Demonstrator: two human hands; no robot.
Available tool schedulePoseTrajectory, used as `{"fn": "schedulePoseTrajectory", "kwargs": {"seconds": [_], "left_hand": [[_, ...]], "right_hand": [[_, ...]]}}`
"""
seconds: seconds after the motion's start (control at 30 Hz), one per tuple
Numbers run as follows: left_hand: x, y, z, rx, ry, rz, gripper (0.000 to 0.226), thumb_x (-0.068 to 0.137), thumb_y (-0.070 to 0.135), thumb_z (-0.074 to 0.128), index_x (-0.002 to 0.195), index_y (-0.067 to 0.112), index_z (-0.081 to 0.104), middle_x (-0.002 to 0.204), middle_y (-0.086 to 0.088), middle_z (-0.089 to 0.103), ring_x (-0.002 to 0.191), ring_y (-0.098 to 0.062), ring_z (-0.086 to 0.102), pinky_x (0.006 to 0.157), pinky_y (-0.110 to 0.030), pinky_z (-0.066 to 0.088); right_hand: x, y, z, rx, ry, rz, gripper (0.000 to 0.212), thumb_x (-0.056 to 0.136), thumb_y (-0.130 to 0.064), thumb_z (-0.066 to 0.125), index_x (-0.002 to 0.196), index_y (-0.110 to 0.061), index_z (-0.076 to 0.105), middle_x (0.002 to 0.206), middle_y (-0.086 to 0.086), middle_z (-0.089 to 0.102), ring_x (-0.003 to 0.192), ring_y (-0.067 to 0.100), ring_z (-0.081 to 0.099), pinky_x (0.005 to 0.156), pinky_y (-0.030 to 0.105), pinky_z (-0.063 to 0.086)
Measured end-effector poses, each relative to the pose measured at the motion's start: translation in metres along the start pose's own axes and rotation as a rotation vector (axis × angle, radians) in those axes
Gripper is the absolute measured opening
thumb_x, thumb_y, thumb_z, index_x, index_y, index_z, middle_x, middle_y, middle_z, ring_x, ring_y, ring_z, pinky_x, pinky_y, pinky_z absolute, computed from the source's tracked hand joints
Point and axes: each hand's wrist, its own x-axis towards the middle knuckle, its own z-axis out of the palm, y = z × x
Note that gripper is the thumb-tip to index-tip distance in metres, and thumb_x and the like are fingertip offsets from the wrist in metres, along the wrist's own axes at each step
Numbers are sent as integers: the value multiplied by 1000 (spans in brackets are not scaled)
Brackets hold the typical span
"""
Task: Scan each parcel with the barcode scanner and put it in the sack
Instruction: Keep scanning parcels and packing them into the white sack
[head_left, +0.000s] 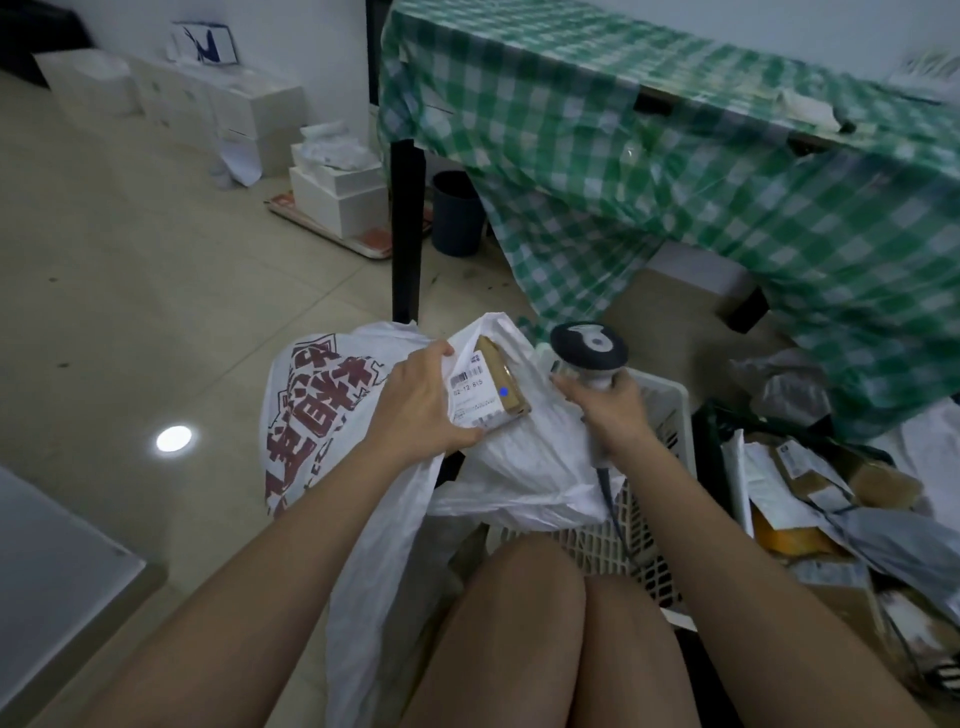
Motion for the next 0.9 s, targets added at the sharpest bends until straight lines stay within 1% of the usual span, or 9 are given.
{"fn": "schedulePoseTrajectory", "kwargs": {"seconds": [0.1, 0.23, 0.33, 0.47, 0.57, 0.63, 0.7, 0.77, 0.9], "left_hand": [[-1, -12, 2, 38, 9, 23, 107, 57, 60, 83, 138, 16, 28, 130, -8, 42, 118, -27, 42, 101, -39, 36], [-1, -10, 1, 30, 20, 29, 107, 59, 56, 84, 140, 14, 27, 133, -10, 39, 120, -28, 39, 103, -39, 33], [-1, -15, -2, 80, 4, 49, 113, 59, 59, 82, 144, 14, 22, 134, -10, 39, 121, -29, 39, 104, -40, 32], [-1, -29, -12, 235, 4, 116, 118, 63, 54, 81, 151, 13, 14, 137, -12, 38, 123, -32, 39, 105, -42, 29], [11, -31, -23, 382, 55, 150, 126, 63, 41, 87, 153, 15, 2, 142, -19, 36, 125, -38, 39, 105, -45, 31], [21, -32, -29, 446, -127, 166, 136, 63, 33, 88, 151, 16, -14, 155, -20, 20, 140, -36, 25, 114, -44, 24], [27, -29, -35, 345, -311, 113, 119, 77, 22, 77, 151, 17, -16, 159, -14, 12, 144, -31, 20, 116, -41, 23], [30, -24, -41, 221, -254, 63, 95, 90, 11, 60, 153, 24, -11, 158, -10, 21, 140, -30, 30, 112, -39, 30], [24, -9, -48, -43, -226, 59, 99, 90, 20, 64, 152, 20, -14, 160, -5, 12, 144, -24, 21, 113, -35, 25]], "right_hand": [[7, 24, -22, -98, 28, 56, 50, 69, -15, 85, 112, -13, 59, 105, 4, 66, 100, 22, 63, 85, 38, 52], [4, 56, -21, -184, -75, 226, 96, 49, -35, 93, 131, -11, 52, 126, 7, 61, 115, 28, 59, 97, 46, 49], [1, 62, -12, -256, 5, 259, 71, 71, -15, 83, 132, -3, 49, 125, 13, 59, 115, 32, 57, 92, 39, 47], [8, 20, -12, -155, 139, 81, 41, 75, -12, 72, 113, -7, 59, 108, 11, 65, 102, 27, 61, 90, 42, 51], [21, -42, -19, -16, 279, -117, 58, 78, -9, 72, 132, -10, 50, 127, 9, 59, 113, 23, 56, 97, 38, 47], [27, -79, -22, 50, 332, -195, 67, 79, -7, 72, 139, -11, 43, 135, 8, 54, 121, 22, 52, 99, 33, 44], [30, -99, -21, 24, 322, -201, 66, 80, -9, 71, 139, -12, 42, 135, 7, 54, 122, 22, 52, 93, 30, 44], [28, -103, -18, -52, 286, -182, 60, 80, -12, 71, 135, -12, 46, 128, 6, 57, 118, 24, 54, 86, 29, 43], [20, -90, -9, -66, 252, -104, 61, 78, -13, 71, 135, -12, 46, 124, 8, 58, 113, 26, 56, 90, 37, 48]]}}
